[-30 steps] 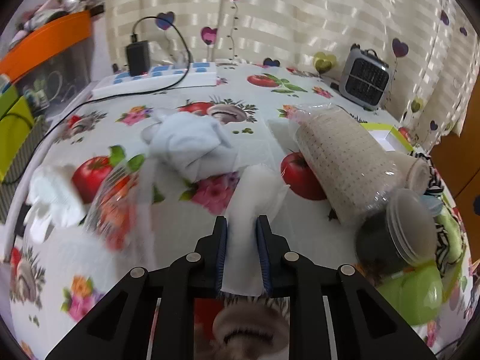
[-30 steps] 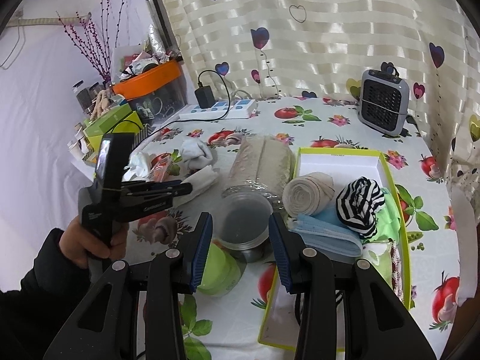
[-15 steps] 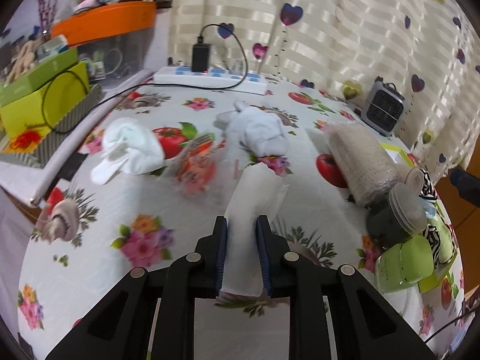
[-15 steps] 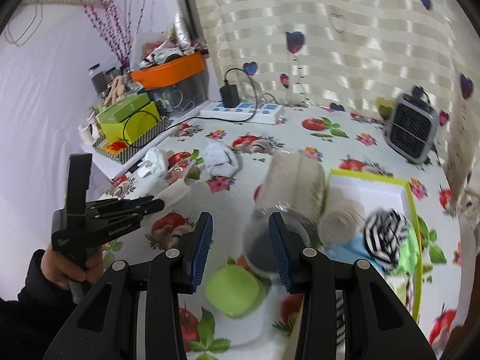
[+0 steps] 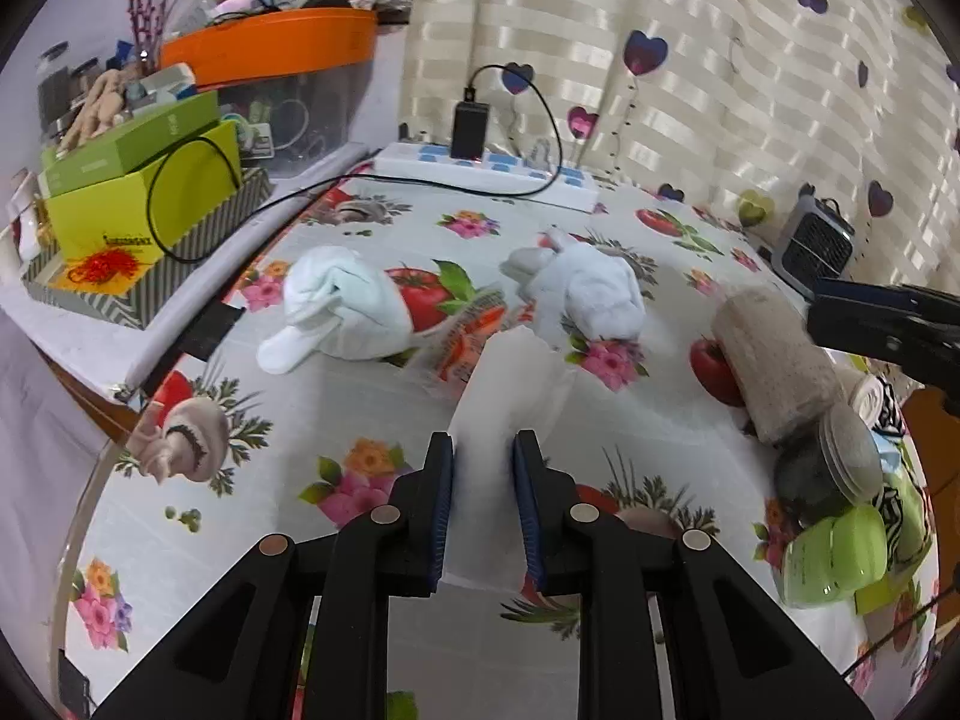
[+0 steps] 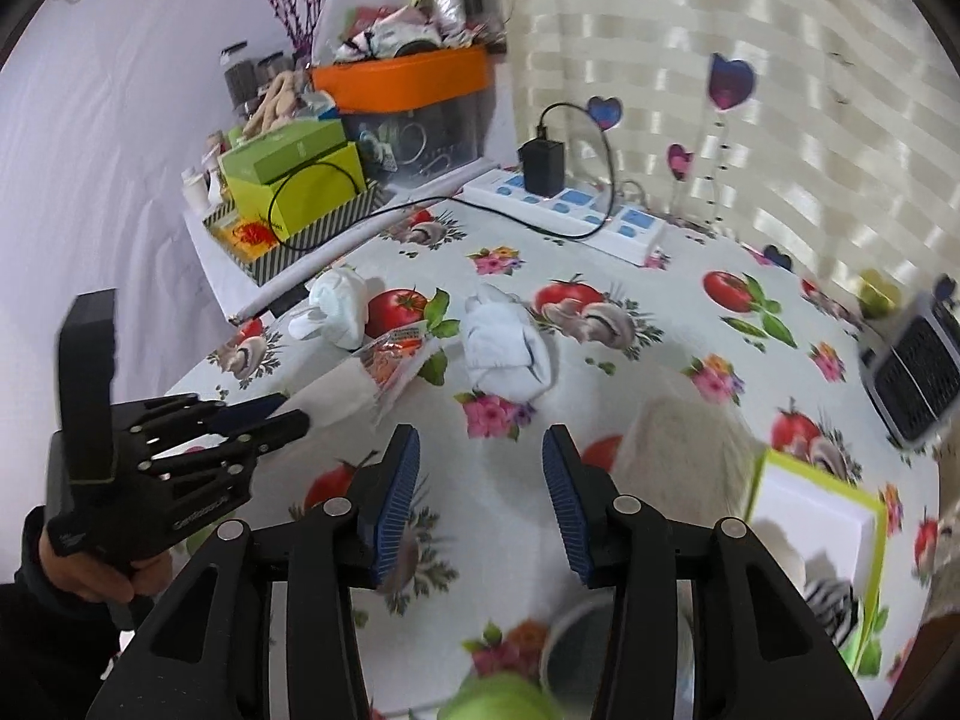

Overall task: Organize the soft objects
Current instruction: 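Grasp the white fuzzy sock with the right tool while the left holds the white cloth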

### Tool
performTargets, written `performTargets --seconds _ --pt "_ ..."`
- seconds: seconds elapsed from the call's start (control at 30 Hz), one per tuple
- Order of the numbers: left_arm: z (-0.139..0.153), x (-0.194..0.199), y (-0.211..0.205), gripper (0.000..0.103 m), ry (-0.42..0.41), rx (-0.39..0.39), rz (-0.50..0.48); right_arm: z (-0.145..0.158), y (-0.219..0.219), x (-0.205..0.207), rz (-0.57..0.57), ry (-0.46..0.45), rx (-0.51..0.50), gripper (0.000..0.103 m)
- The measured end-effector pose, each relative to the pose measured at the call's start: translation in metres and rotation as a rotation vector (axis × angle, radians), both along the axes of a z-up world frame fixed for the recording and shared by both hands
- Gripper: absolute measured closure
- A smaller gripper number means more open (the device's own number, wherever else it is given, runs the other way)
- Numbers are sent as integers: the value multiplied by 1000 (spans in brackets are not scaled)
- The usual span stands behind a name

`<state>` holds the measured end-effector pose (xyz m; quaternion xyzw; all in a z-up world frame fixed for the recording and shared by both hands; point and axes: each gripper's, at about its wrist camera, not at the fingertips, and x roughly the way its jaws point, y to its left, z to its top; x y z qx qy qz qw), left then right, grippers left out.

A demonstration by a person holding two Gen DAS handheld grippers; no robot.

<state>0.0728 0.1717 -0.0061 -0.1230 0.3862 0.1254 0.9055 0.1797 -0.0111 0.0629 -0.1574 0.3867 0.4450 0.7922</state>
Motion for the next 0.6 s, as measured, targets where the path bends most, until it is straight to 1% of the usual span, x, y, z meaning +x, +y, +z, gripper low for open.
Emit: performTargets --seconds 0.17,0.4,0.5,0.6 --pt "1 0 10 83 -7 -9 20 -9 26 22 37 43 -39 59" --pt "-4 5 18 83 -4 -22 28 -21 70 49 103 55 -145 59" --pt "-8 7 22 83 1 -31 29 -24 83 58 115 60 -163 58" --pt "-12 7 26 83 6 -41 34 -31 96 68 126 89 -176 57"
